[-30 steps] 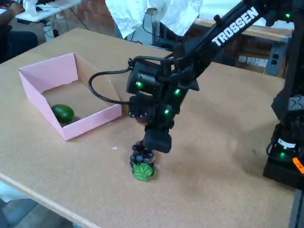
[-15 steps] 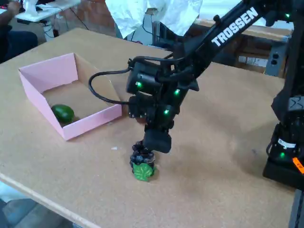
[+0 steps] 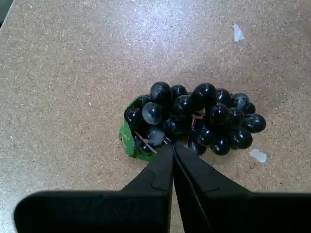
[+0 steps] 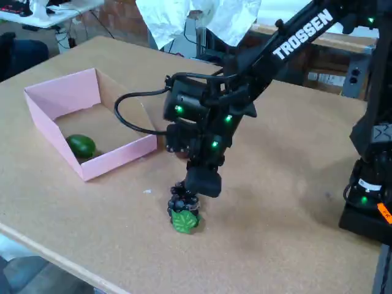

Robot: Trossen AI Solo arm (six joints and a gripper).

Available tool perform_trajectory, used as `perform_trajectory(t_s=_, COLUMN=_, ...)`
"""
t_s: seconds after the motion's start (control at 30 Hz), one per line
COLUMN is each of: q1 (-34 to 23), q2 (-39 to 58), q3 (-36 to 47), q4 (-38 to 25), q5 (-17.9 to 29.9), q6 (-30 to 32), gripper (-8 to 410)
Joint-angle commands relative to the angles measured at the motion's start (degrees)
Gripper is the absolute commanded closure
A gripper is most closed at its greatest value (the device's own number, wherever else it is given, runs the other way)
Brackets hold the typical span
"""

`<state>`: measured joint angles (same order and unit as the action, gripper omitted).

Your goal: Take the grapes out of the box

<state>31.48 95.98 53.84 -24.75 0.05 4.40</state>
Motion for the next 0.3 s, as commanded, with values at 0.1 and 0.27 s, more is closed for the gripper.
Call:
perform_trajectory(t_s=0.1, q1=0.0, q2=0.0, q3=0.0, q4=-0.2, q5=-0.1, q6=-0.1, gripper=402)
perform_trajectory(t_s=0.27, q1=0.0, q2=0.0, q3=0.0, q4=-0.6, q5=-0.1, q6=-0.1, gripper=402)
